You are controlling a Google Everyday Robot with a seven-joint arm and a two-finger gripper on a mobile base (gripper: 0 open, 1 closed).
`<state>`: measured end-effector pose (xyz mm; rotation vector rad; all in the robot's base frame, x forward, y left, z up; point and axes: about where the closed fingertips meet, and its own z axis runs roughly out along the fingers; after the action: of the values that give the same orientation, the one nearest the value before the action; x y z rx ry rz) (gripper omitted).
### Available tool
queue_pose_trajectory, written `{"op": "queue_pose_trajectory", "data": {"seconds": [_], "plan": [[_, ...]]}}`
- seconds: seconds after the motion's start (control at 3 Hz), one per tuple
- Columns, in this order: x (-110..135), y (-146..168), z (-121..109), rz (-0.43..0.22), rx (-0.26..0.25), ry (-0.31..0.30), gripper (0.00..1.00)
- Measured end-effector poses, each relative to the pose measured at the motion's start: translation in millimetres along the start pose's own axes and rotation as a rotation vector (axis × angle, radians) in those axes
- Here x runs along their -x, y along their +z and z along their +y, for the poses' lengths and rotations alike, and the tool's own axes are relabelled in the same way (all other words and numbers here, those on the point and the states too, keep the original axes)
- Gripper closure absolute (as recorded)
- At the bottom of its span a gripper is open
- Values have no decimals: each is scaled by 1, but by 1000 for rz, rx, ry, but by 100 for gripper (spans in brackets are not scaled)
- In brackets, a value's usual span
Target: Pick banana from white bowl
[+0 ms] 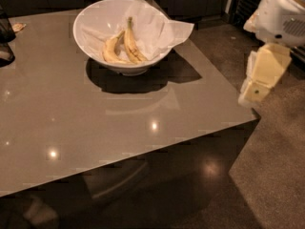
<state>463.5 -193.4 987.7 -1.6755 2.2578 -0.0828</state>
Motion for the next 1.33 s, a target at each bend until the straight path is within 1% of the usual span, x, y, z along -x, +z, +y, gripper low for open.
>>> {"op": "queue_pose_trajectory", "data": {"seconds": [0.33, 0.67, 1.0, 1.33], "plan": [[34, 14, -13, 46, 25, -47, 0], [41, 13, -16, 36, 12, -58, 0], [54, 10, -24, -31, 7, -25, 0], [81, 15, -49, -55, 25, 6, 0]]}}
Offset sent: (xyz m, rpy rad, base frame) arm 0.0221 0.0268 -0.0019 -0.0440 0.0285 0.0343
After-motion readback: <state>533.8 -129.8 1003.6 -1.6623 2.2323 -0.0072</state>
